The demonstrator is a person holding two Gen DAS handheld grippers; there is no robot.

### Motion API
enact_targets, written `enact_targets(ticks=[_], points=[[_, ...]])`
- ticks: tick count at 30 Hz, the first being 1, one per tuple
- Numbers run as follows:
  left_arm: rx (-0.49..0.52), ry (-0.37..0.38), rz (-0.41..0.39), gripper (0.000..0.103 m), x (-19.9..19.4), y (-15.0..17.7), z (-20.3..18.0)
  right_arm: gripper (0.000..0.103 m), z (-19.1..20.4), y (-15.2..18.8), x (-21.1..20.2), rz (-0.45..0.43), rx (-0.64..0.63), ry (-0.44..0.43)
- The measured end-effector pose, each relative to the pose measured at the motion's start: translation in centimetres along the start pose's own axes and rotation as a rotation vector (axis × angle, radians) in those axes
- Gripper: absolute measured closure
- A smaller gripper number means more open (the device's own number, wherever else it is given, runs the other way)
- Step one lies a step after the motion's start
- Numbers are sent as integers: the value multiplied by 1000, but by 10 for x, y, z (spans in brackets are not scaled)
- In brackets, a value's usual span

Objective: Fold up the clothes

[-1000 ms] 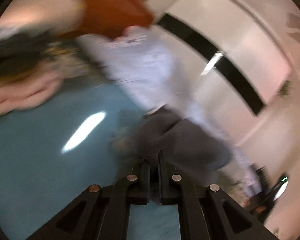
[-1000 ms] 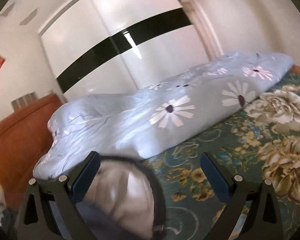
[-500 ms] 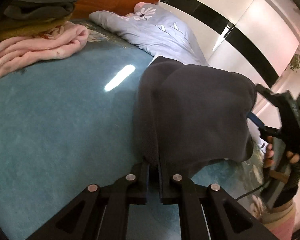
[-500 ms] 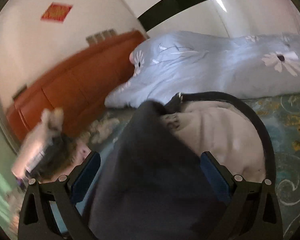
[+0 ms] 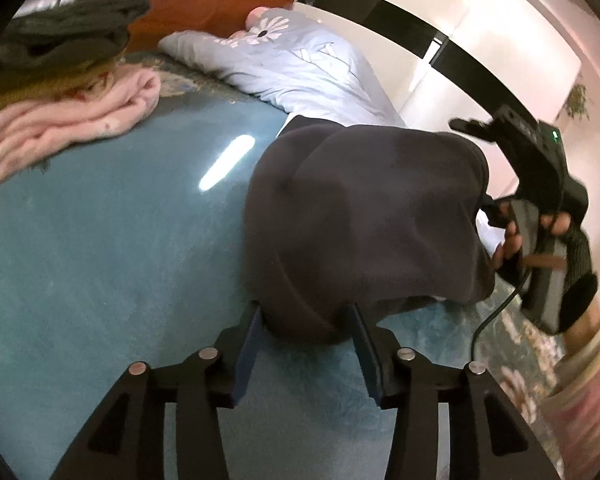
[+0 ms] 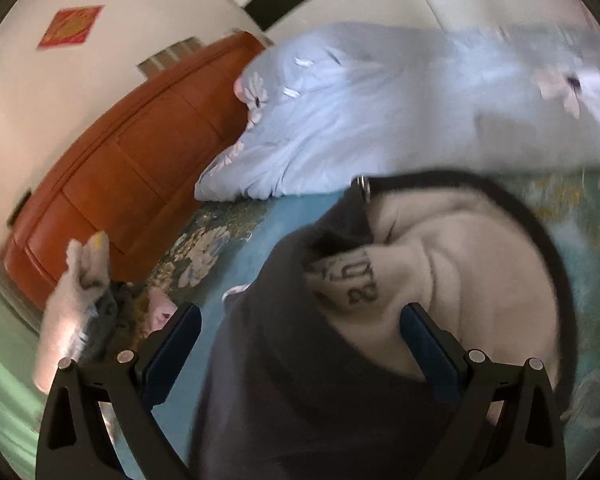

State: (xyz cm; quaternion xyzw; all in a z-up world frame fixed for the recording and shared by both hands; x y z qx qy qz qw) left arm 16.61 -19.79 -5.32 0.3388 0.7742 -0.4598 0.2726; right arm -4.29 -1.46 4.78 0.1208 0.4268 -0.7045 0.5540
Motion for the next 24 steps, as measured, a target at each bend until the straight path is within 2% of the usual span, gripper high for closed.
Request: enact_targets(ticks=[3, 5, 6, 9, 10, 12, 13, 19, 24], points=[[3, 13, -2, 53, -7, 3, 0, 6, 6, 2, -8, -20, 106, -143], [-25, 37, -11, 53, -14, 2, 4, 17, 12, 5, -13, -39, 142, -208], [-41, 51, -16, 53, -17, 1, 7, 28, 15, 6, -15, -45, 157, -233], [-91, 94, -28, 53, -27, -1, 14, 68, 27, 20, -15, -20, 135, -173], [-107, 108, -33, 53, -30, -2, 16, 77, 33, 27, -13, -7, 114, -134], [-140, 137, -41, 53, -37, -3, 21, 88, 45, 45, -13, 14, 72, -70], [-157, 151, -45, 53, -40, -4, 23, 92, 51, 53, -14, 17, 60, -70], [-214, 217, -65, 51, -56, -2, 34, 93, 89, 133, -36, 9, -36, -117], [-291, 339, -73, 49, -67, 2, 33, 93, 99, 201, -53, 68, -73, -132]])
Point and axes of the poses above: each gripper's, at about its wrist camera, not at the fingertips, and x roughly the way its jaws point, z to its left, y to its underside, the point moved 9 cm from there along x, roughly the way its jaws point, and after that the axes turned 12 degrees about z, right-handed, at the moved point
